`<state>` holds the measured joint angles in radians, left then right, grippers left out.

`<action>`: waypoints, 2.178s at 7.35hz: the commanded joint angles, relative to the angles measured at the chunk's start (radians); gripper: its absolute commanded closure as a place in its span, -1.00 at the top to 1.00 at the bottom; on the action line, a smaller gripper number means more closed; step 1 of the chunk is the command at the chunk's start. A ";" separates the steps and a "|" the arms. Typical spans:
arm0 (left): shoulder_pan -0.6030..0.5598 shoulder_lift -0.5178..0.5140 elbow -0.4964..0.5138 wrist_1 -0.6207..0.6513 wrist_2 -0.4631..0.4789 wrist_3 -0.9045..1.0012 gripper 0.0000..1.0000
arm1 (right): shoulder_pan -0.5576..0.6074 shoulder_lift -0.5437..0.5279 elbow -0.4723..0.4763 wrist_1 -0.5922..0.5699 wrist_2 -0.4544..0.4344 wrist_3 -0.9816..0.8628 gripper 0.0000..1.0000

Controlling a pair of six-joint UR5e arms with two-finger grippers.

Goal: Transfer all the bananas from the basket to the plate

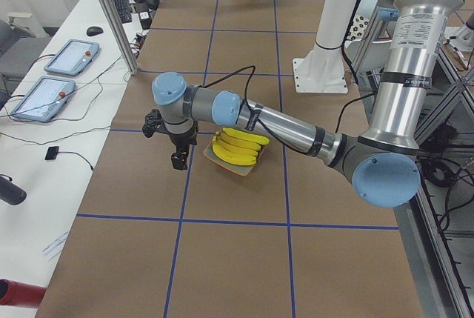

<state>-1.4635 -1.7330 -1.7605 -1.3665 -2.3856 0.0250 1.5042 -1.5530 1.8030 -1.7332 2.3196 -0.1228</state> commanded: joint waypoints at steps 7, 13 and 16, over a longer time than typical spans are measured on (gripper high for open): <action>0.002 0.003 0.033 -0.006 -0.003 -0.005 0.99 | 0.001 -0.016 0.024 0.003 -0.025 -0.003 1.00; 0.002 0.095 -0.109 -0.005 -0.003 -0.007 0.99 | 0.001 -0.019 0.074 0.007 -0.022 0.000 1.00; 0.002 0.122 -0.104 -0.009 0.003 0.000 0.99 | 0.001 0.016 0.068 0.001 -0.029 0.005 1.00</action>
<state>-1.4639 -1.6228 -1.8898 -1.3688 -2.3865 0.0200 1.5044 -1.5419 1.8678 -1.7304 2.2908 -0.1189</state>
